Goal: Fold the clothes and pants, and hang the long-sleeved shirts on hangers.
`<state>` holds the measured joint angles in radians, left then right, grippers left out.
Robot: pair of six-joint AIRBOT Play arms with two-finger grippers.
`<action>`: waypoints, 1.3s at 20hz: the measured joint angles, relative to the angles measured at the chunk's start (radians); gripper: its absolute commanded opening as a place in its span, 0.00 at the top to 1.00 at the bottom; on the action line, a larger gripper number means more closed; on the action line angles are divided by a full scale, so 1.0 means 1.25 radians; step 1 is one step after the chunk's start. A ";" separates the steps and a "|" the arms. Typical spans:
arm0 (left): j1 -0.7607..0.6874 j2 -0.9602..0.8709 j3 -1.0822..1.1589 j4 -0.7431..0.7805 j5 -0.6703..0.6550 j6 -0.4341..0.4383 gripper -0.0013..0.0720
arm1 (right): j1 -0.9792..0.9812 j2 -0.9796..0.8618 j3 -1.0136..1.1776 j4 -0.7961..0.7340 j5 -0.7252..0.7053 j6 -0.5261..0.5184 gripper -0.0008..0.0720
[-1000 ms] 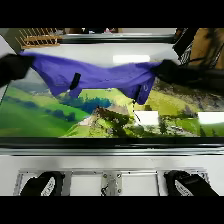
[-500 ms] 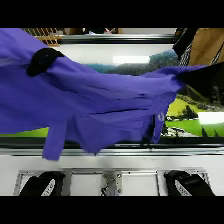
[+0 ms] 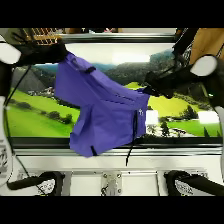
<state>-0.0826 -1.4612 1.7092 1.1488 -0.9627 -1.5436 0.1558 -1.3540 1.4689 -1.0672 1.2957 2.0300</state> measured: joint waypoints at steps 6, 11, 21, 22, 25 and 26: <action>0.007 -0.206 0.193 0.000 -0.043 0.003 0.97 | -0.041 -0.146 0.017 0.095 -0.150 -0.088 0.97; 0.035 -0.169 0.179 0.000 -0.114 0.002 0.97 | -0.042 -0.104 0.019 -0.013 -0.100 -0.132 0.97; 0.049 0.175 -0.429 0.002 -0.046 0.012 0.97 | 0.101 0.018 -0.139 -0.286 0.079 -0.144 0.97; 0.046 0.194 -0.484 0.003 -0.035 0.014 0.97 | 0.113 0.021 -0.164 -0.295 0.084 -0.143 0.97; 0.030 0.232 -0.633 0.006 0.000 0.026 0.97 | 0.138 0.026 -0.232 -0.310 0.090 -0.132 0.97; 0.025 0.238 -0.672 0.006 0.012 0.028 0.97 | 0.142 0.027 -0.251 -0.311 0.090 -0.128 0.97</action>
<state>-0.0517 -1.1641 0.8692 1.1561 -0.9474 -1.5089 0.3332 -1.3205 1.1557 -1.4559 1.4086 1.8706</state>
